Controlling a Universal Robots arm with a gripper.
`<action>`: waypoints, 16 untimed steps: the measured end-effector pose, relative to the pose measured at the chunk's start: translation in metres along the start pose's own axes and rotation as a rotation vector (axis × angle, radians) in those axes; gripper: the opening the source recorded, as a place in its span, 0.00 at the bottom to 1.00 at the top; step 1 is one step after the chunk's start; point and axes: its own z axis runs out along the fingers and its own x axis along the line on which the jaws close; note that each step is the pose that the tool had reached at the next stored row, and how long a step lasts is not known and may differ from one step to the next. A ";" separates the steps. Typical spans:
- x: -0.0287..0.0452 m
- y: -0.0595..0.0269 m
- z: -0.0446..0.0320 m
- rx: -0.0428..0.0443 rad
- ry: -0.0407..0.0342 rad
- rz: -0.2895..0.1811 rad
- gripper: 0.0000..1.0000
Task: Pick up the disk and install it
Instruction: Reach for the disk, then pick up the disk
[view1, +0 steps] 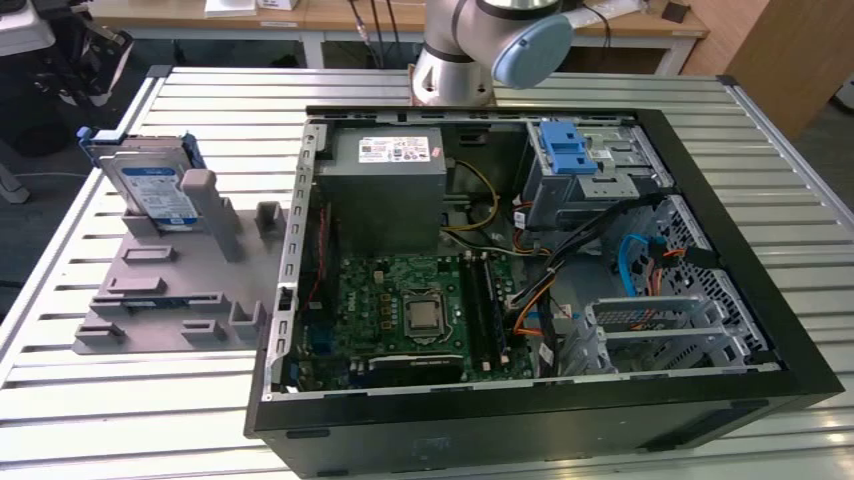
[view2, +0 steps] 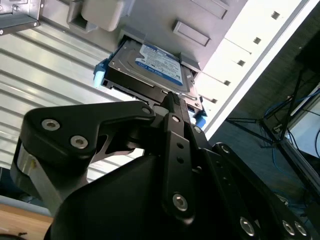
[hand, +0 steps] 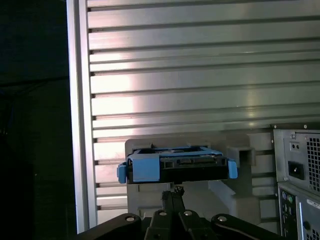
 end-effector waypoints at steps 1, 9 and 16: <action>0.0012 0.0000 0.0001 0.0001 0.0001 0.000 0.11; 0.0072 0.0005 0.0004 0.0001 0.0001 0.000 0.11; 0.0088 0.0009 0.0004 -0.0001 0.0001 0.000 0.11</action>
